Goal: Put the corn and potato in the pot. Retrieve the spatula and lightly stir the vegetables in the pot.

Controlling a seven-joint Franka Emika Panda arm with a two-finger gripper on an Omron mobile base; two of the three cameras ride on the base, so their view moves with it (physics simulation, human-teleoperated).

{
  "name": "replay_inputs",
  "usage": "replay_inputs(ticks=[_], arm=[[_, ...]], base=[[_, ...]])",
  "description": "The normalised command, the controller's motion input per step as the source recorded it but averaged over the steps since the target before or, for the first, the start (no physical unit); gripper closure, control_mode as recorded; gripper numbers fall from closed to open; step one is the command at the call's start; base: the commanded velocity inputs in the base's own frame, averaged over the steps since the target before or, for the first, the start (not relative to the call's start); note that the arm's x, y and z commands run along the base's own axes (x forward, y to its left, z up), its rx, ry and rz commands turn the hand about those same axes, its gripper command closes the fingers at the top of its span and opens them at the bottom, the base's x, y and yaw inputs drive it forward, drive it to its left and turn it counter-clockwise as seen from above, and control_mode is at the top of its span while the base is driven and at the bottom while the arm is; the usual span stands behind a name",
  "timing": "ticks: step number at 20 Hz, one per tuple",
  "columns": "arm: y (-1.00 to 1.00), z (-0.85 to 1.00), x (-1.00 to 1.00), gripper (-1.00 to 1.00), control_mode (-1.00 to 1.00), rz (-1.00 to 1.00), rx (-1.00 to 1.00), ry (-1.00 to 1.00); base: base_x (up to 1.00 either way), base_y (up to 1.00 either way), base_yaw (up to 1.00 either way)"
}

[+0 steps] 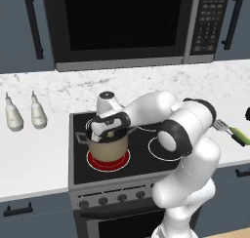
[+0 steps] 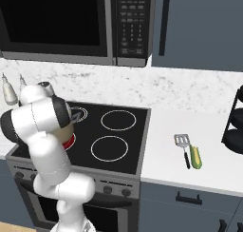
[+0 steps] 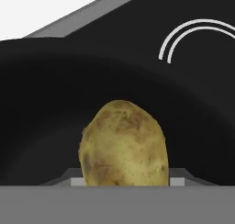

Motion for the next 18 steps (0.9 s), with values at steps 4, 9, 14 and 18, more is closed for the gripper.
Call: replay_inputs(ticks=[4,9,14,18], arm=[[0.0,-0.07,-0.08,1.0,-1.0,0.0,0.0,0.04],[0.0,-0.01,-0.39,-1.0,-1.0,0.02,0.0,0.01],[-0.07,0.0,-0.12,-1.0,-1.0,0.01,0.0,0.0],[-0.22,0.04,0.0,-1.0,-1.0,0.01,0.0,-0.02]], base=[[0.0,0.0,0.0],[0.0,0.0,0.0],[0.0,0.0,0.0],[0.0,0.0,0.0]])
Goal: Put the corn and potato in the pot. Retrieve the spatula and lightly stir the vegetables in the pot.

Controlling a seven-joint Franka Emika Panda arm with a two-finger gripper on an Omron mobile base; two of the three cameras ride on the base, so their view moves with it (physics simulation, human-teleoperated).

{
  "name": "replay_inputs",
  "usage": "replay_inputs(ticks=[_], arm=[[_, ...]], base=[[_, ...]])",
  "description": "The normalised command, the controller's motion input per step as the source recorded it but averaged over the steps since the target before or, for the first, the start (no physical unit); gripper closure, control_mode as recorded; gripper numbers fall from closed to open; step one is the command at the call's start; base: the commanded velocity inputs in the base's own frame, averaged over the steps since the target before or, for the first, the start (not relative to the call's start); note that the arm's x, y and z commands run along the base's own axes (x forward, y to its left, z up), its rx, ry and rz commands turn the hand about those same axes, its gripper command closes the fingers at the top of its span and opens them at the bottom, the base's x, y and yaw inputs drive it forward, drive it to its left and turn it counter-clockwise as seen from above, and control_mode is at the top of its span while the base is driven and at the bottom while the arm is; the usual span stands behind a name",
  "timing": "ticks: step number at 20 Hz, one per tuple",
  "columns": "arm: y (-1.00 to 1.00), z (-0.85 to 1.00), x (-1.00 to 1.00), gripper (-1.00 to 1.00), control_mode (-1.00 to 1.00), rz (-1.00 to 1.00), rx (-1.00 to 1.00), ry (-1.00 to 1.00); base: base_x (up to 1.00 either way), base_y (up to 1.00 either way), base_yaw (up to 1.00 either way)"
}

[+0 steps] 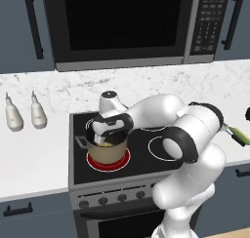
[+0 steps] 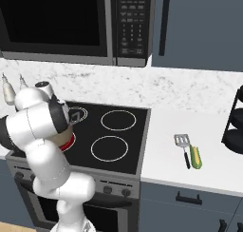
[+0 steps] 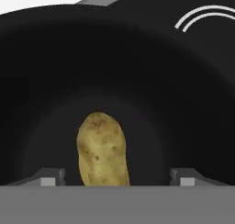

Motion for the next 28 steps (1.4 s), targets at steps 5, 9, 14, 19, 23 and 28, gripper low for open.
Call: replay_inputs(ticks=[5,9,14,19,23,28], arm=[[-0.11,0.34,-0.12,-1.0,-1.0,0.03,0.0,-0.06],[-0.32,0.87,-0.53,-1.0,-1.0,0.01,0.0,-0.09],[-0.85,0.45,-0.91,-1.0,-1.0,-0.12,0.0,-0.01],[-1.0,0.0,-0.94,-1.0,-1.0,-0.25,0.0,0.0],[-1.0,0.0,-0.52,-1.0,-1.0,-0.29,0.0,0.0],[-1.0,-0.17,0.01,-1.0,-1.0,-0.26,0.0,0.01]], base=[[0.0,0.0,0.0],[0.0,0.0,0.0],[0.0,0.0,0.0],[0.0,0.0,0.0],[0.0,0.0,0.0],[0.0,0.0,0.0]])
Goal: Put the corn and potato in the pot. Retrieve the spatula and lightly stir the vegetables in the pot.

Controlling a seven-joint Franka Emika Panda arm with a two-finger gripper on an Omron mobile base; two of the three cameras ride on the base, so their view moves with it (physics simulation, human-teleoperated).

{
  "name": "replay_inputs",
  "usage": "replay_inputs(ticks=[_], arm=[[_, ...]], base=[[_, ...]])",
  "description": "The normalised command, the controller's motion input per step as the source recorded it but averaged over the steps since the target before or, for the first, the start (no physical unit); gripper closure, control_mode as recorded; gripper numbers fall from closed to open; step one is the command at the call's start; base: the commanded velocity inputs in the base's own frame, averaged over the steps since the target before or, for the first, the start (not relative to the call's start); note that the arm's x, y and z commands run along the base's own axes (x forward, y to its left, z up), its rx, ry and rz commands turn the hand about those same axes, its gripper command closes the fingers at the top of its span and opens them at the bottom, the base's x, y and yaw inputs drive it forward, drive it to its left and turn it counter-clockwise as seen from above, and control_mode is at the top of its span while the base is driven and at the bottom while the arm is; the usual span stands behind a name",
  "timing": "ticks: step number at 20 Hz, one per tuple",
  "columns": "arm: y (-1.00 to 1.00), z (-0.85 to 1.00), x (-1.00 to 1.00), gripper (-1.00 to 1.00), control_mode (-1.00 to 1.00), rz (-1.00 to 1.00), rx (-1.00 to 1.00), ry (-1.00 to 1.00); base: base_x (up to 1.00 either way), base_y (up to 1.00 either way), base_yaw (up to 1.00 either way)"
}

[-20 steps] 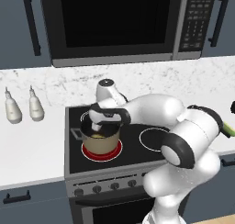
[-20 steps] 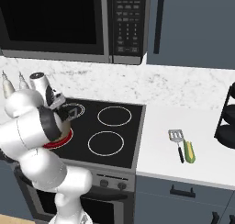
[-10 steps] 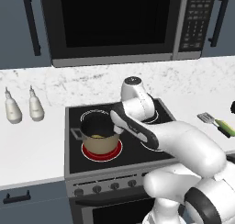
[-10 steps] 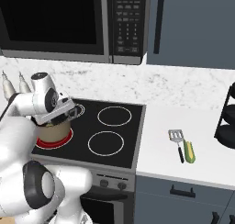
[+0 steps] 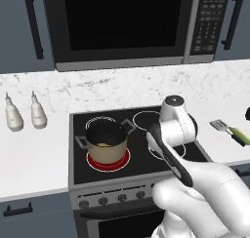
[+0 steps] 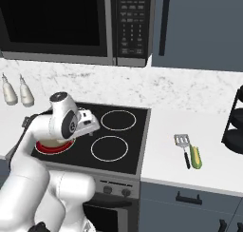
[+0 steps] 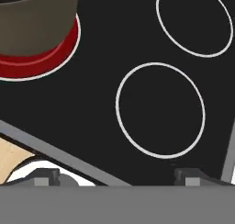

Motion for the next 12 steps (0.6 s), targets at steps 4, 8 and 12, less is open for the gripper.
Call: replay_inputs(ticks=[4,8,12], arm=[[-1.0,-0.35,0.25,-1.0,-1.0,-0.23,0.0,0.0],[-1.0,-0.31,0.34,-1.0,-1.0,-0.24,0.0,0.01],[-1.0,0.0,0.44,-1.0,-1.0,-0.2,0.0,0.08]], base=[[0.0,0.0,0.0],[0.0,0.0,0.0],[0.0,0.0,0.0]])
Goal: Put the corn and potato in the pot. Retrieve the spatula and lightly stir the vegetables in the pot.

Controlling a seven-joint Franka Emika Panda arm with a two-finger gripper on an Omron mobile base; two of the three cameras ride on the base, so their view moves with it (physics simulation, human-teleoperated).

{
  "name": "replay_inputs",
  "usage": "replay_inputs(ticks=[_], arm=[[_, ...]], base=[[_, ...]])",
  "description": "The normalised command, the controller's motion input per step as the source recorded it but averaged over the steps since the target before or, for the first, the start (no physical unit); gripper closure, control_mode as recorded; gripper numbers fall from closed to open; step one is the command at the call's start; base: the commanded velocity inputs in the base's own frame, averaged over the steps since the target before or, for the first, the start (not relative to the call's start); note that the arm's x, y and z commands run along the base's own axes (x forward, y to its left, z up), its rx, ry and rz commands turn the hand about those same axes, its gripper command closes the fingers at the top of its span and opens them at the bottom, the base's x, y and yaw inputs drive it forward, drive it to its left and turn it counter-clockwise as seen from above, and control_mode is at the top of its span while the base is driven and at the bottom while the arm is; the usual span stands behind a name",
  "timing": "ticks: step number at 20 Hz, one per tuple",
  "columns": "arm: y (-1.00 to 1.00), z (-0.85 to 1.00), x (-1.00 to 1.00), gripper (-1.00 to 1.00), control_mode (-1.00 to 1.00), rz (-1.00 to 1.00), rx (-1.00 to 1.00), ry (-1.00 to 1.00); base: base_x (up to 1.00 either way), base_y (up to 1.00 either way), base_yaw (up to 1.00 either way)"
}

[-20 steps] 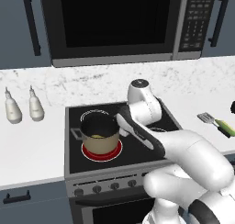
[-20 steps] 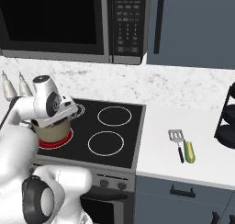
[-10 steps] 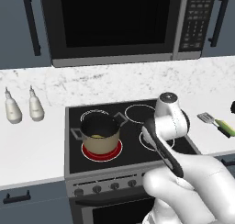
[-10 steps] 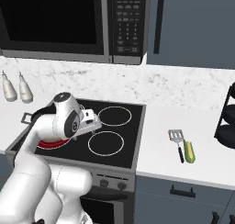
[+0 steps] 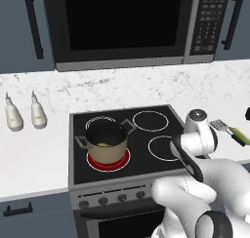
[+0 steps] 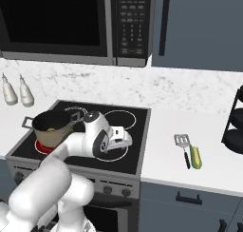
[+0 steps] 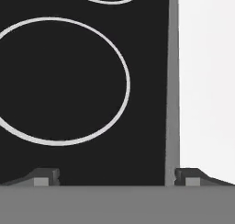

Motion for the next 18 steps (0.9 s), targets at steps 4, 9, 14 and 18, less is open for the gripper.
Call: replay_inputs(ticks=[4,9,14,18], arm=[[-1.0,0.37,0.32,-1.0,-1.0,-0.02,0.05,0.13],[-1.0,0.27,0.02,-1.0,-1.0,0.0,0.02,0.13],[-0.95,0.07,0.1,-1.0,-1.0,0.0,0.05,0.1],[-0.63,-0.08,0.14,-1.0,-1.0,0.0,0.0,0.05]], base=[[0.0,0.0,0.0],[0.0,0.0,0.0],[0.0,0.0,0.0],[0.0,0.0,0.0]])
